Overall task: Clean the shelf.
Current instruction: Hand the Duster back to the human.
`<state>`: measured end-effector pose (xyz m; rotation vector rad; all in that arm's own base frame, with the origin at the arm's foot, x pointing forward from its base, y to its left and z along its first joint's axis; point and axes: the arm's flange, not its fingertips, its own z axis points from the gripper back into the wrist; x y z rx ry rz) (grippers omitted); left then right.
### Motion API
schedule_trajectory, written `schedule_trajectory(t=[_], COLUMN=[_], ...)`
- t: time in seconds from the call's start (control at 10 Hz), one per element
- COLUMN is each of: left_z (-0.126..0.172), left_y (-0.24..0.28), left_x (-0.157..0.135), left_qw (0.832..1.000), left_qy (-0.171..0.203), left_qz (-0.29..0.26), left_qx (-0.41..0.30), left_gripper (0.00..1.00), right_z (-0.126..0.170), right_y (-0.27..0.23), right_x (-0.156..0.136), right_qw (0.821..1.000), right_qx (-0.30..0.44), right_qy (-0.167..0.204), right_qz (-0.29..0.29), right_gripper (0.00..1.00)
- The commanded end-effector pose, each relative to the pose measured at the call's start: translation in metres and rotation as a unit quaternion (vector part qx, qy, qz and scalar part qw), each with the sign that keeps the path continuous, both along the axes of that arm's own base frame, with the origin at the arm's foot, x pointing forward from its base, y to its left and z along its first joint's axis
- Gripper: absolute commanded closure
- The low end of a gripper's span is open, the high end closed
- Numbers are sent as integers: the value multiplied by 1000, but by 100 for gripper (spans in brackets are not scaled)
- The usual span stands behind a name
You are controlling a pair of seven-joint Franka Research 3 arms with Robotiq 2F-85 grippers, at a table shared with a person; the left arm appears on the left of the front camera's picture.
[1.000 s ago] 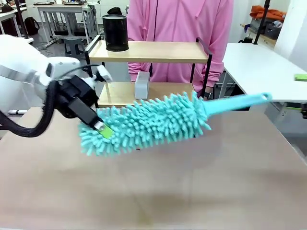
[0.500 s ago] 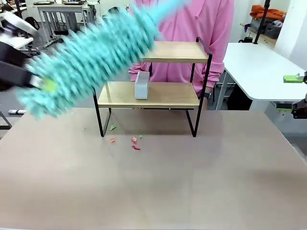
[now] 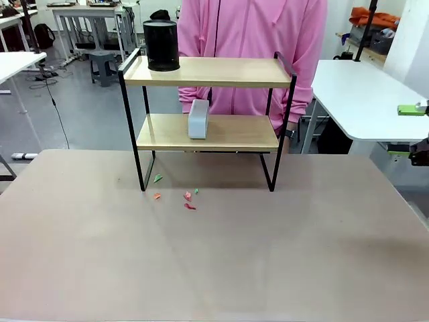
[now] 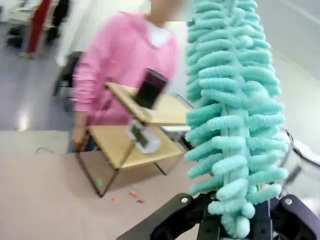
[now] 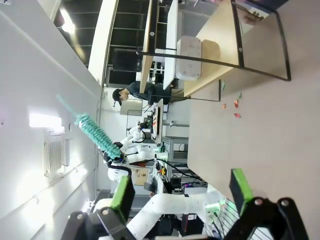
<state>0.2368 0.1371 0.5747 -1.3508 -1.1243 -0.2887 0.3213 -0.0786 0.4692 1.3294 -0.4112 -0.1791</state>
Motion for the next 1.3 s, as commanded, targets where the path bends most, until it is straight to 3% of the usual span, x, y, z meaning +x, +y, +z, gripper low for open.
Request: schedule_trajectory(t=[0.0, 0.1, 0.2, 0.5, 0.9, 1.0, 1.1, 1.2], left_z=[-60, -77, -91, -136, -161, -163, -163, -172], left_y=[-13, 0, 13, 28, -2, -13, -22, -12], left_x=[-8, 5, 21, 60, 106, 122, 137, 107], left_qw=[981, 968, 957, 927, 909, 902, 892, 911], left_qy=[116, 184, 242, 350, 415, 431, 452, 410], left_qz=[109, 139, 128, 77, -17, -10, -6, -6], left_qx=[-113, -98, -98, -106, -38, -26, -16, -45], left_gripper=[100, 100, 100, 100, 100, 100, 88, 88], right_z=[0, 0, 0, 0, 0, 0, 0, 0], right_y=[0, 0, 0, 0, 0, 0, 0, 0], right_x=[-4, -4, -4, -4, -4, -4, -4, -4], right_qw=[1000, 1000, 1000, 1000, 1000, 1000, 1000, 1000], right_qx=[-3, -3, -3, -3, -3, -3, -3, -3], right_qy=[-5, -5, -5, -5, -5, -5, -5, -5], right_qz=[3, 3, 3, 3, 3, 3, 3, 3], right_gripper=[0, 0, 0, 0, 0, 0, 0, 0])
